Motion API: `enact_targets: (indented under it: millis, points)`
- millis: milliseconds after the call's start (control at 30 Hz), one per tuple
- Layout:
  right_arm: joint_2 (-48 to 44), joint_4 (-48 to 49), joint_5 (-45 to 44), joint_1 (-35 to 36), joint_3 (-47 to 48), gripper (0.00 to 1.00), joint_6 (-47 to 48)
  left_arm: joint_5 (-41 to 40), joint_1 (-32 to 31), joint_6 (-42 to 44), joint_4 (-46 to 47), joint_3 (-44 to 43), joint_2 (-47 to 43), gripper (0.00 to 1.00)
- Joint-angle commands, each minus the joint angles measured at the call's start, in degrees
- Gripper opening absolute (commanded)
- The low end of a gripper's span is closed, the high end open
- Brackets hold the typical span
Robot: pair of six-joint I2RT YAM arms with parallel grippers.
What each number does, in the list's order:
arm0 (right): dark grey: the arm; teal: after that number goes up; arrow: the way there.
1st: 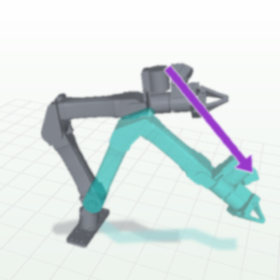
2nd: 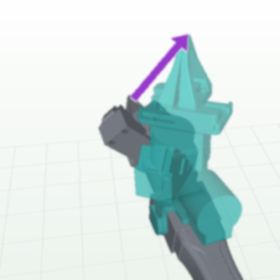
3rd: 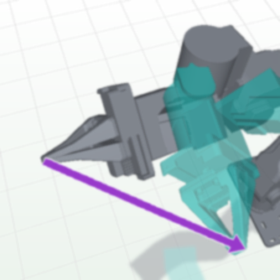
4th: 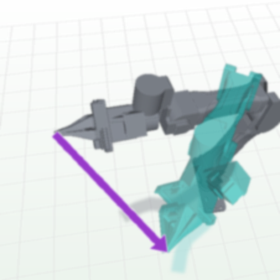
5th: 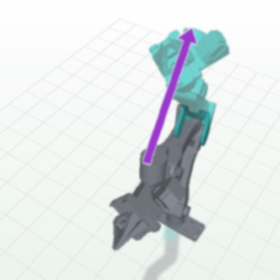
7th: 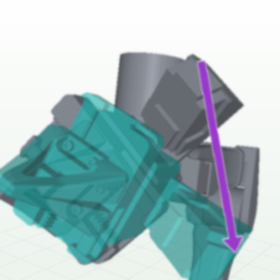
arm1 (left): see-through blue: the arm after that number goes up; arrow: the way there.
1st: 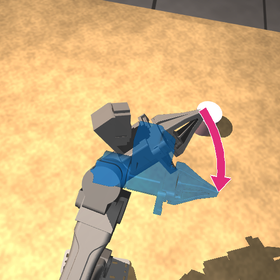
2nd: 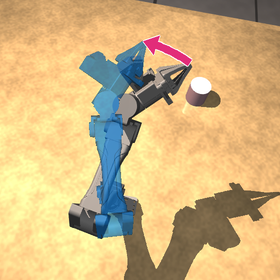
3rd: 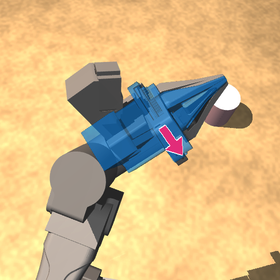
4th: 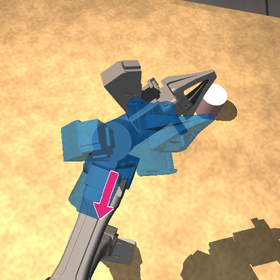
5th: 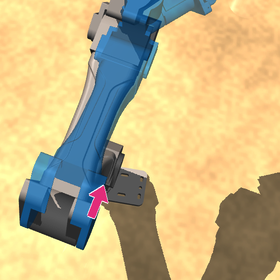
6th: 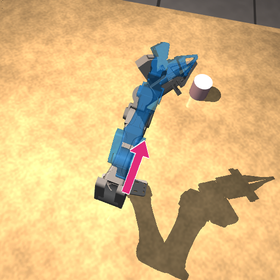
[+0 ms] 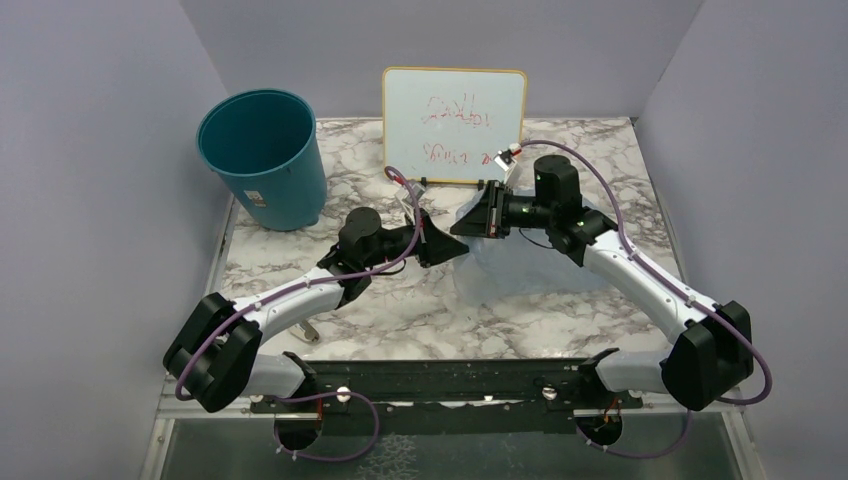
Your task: Put the trash bags into the trash bin
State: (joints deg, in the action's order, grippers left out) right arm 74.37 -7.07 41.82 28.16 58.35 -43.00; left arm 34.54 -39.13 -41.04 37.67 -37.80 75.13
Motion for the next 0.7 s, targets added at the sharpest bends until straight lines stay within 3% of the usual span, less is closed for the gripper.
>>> enact_targets:
  millis: [0,100,167,233,500,600,667]
  points:
    - [0.59,-2.21,0.42,0.24,1.6,0.09,0.27,-2.78,-0.37,-0.08,2.9,-0.14,-1.32,0.0]
    - [0.68,-2.41,0.36,0.23,1.5,0.01,-0.21,-2.35,-0.4,-0.47,2.85,0.42,-1.83,0.06]
    - [0.33,-3.0,-0.48,0.23,1.57,0.0,0.16,-1.52,-0.41,-0.98,2.87,0.86,-1.92,0.15]
    - [-0.16,-4.61,-3.44,0.23,2.14,0.01,1.87,-1.19,-0.38,-1.3,2.87,1.44,-2.04,0.17]
    - [-1.83,-21.87,-28.93,0.23,15.6,0.0,26.84,-3.01,-0.29,-2.02,2.85,5.53,-5.43,0.2]
    - [-5.23,-20.76,-45.61,0.26,17.93,0.0,33.44,-4.97,-0.19,-1.95,2.85,6.69,-7.29,0.4]
    - [-8.71,-16.59,-51.99,0.23,18.38,0.0,37.99,-5.71,-0.19,-1.82,2.77,7.05,-8.27,0.56]
